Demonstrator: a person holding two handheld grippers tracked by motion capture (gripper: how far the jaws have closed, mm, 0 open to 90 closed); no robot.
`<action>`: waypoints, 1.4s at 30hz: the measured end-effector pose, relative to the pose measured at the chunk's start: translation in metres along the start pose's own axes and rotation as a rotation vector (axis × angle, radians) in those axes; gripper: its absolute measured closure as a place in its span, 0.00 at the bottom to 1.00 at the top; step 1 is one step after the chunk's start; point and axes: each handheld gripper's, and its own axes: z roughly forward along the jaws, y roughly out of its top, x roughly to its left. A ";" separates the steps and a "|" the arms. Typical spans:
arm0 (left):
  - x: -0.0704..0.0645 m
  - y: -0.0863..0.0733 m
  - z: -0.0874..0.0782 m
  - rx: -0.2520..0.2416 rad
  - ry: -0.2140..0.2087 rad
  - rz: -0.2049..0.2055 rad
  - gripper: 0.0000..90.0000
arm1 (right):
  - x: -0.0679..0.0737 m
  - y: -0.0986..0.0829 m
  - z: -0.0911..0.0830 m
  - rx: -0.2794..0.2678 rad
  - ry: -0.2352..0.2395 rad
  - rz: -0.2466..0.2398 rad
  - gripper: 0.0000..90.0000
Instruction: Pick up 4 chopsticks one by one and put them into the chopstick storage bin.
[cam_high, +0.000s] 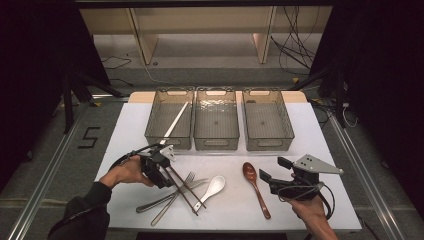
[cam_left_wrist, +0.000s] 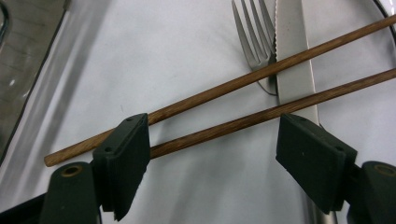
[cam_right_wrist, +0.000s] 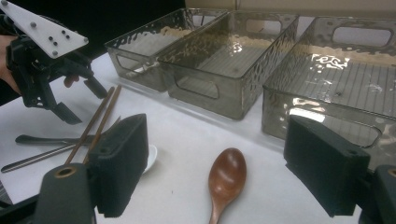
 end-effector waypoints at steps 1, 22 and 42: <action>0.000 0.000 0.000 0.001 0.000 0.004 0.28 | 0.000 0.000 0.000 0.000 0.000 -0.003 0.26; -0.001 0.002 0.010 0.031 -0.024 0.076 0.31 | 0.002 0.000 -0.001 0.006 -0.004 -0.004 0.26; -0.005 -0.001 0.009 0.164 -0.030 0.164 0.57 | 0.002 0.000 -0.001 0.006 -0.003 -0.007 0.26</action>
